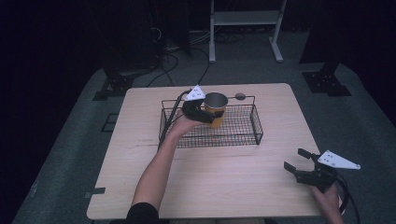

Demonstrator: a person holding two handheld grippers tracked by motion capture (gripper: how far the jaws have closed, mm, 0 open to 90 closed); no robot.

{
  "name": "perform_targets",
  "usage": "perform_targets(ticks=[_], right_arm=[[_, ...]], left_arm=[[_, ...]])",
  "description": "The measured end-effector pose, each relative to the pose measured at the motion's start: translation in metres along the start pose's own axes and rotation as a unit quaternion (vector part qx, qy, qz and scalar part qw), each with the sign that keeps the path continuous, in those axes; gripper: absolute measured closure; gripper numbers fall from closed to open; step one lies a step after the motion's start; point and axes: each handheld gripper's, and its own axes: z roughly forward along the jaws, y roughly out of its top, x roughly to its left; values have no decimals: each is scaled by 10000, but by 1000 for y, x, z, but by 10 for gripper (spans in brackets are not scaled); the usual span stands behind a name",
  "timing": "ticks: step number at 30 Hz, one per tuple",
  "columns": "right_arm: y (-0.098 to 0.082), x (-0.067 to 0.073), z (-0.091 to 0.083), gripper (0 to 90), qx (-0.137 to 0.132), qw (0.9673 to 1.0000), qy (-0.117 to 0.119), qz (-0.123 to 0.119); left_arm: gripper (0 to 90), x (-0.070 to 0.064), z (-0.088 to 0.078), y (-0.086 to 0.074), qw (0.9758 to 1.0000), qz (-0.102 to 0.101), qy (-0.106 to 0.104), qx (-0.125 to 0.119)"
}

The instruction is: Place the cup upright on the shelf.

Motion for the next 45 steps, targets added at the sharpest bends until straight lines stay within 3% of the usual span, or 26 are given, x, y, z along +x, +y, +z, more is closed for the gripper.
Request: perform_targets(ticks=[8, 16, 30, 45], right_arm=[[0, 0, 0, 132, -3, 10000, 3, -9], [0, 0, 0, 132, -14, 10000, -6, -3], [0, 0, -1, 132, -30, 10000, 2, 14], [0, 0, -1, 132, -36, 10000, 1, 10]], left_arm=[[140, 5, 6, -8, 9999, -5, -63, 157], [138, 8, 14, -12, 9984, 50, -220, 515], [137, 7, 28, -22, 9930, 279, -268, 1117], [119, 8, 26, -24, 9906, 402, -280, 1276]])
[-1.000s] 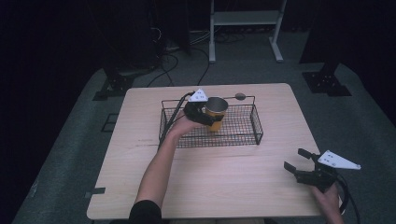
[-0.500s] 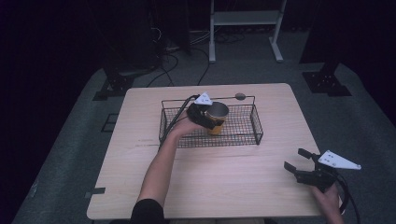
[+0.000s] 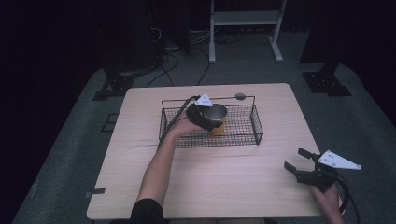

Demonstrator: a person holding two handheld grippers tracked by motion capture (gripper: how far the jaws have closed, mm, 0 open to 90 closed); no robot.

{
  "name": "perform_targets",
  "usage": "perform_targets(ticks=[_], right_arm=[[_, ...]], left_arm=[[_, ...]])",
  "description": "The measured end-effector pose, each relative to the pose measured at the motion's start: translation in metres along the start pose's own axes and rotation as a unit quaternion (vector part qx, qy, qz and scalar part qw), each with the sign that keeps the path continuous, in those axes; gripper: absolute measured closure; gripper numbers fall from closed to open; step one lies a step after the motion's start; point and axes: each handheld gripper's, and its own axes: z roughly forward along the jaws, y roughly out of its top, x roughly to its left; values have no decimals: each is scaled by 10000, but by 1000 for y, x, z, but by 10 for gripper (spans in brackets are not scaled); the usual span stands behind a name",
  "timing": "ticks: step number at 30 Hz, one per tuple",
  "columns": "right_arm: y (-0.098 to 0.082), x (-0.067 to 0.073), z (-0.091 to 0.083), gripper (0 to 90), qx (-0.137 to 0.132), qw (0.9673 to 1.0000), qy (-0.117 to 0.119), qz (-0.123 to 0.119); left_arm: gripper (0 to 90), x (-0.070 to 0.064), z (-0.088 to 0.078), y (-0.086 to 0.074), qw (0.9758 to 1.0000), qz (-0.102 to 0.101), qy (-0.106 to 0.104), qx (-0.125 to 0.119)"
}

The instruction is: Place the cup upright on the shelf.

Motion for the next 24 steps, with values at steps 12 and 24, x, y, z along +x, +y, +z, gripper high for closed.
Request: perform_targets(ticks=[12, 24], right_arm=[[0, 0, 0, 132, 3, 10000, 0, -5], [0, 0, 0, 132, -4, 10000, 9, -13]], left_arm=[[44, 0, -2, 0, 10000, -22, 90, -13], [3, 1, -8, 2, 9998, -62, 150, -125]])
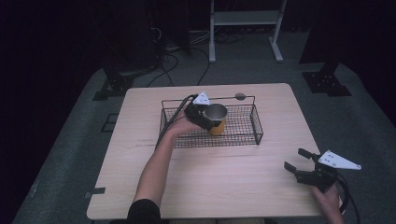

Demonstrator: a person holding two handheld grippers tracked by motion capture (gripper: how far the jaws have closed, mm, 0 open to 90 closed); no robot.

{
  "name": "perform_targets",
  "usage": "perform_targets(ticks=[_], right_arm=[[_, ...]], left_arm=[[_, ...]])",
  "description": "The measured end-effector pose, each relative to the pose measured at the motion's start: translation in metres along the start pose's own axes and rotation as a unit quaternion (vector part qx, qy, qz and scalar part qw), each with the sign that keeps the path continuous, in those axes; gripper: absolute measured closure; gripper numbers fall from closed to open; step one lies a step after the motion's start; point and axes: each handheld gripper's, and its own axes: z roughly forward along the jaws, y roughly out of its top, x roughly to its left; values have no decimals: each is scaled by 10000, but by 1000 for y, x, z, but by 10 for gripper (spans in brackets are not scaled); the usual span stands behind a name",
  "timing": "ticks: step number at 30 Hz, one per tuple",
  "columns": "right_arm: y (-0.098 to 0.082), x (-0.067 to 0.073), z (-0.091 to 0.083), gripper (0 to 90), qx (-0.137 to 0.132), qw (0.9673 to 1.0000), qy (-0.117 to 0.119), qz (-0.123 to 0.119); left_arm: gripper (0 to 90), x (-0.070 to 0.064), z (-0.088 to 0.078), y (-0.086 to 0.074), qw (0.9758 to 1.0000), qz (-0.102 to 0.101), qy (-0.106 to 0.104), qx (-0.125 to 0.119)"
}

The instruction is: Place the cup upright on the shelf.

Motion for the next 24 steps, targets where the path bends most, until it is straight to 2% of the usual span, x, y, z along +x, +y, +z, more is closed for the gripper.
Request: perform_targets(ticks=[15, 24], right_arm=[[0, -1, -1, 132, -20, 10000, 48, -6], [0, 1, 0, 132, 61, 10000, -12, -50]], left_arm=[[0, -2, -5, 5, 9998, 46, 18, -173], [0, -7, -18, 13, 9994, 148, 122, -289]])
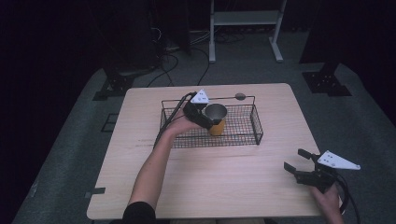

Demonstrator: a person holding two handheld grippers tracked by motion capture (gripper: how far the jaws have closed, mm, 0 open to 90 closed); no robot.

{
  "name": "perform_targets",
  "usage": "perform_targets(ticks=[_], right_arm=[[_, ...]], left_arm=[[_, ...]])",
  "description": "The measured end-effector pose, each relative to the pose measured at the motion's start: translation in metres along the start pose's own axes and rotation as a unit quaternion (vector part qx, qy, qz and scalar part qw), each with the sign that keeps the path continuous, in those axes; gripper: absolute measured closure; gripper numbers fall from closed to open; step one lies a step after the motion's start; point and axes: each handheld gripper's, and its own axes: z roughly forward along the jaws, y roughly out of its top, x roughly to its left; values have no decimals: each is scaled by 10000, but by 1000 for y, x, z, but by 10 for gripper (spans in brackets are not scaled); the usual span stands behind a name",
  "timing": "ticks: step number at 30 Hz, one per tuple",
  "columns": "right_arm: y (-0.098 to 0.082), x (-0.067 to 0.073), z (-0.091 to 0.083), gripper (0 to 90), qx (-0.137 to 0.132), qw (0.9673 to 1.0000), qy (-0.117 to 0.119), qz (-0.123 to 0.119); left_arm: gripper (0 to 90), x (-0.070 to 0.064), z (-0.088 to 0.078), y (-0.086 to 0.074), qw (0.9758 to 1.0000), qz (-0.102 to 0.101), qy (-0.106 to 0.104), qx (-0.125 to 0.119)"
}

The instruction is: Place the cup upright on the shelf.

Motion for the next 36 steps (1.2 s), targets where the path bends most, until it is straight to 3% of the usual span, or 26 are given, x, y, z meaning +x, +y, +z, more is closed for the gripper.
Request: perform_targets(ticks=[8, 20, 36], right_arm=[[0, 0, 0, 132, 9, 10000, -15, 8], [0, 0, 0, 132, 12, 10000, -20, 17], [0, 0, 0, 132, 8, 10000, -21, 38]], left_arm=[[0, -7, -16, 8, 9996, 63, -22, -257], [0, -21, -27, 12, 9987, 99, -70, -503], [0, -36, -41, 7, 9974, 89, -139, -702]])
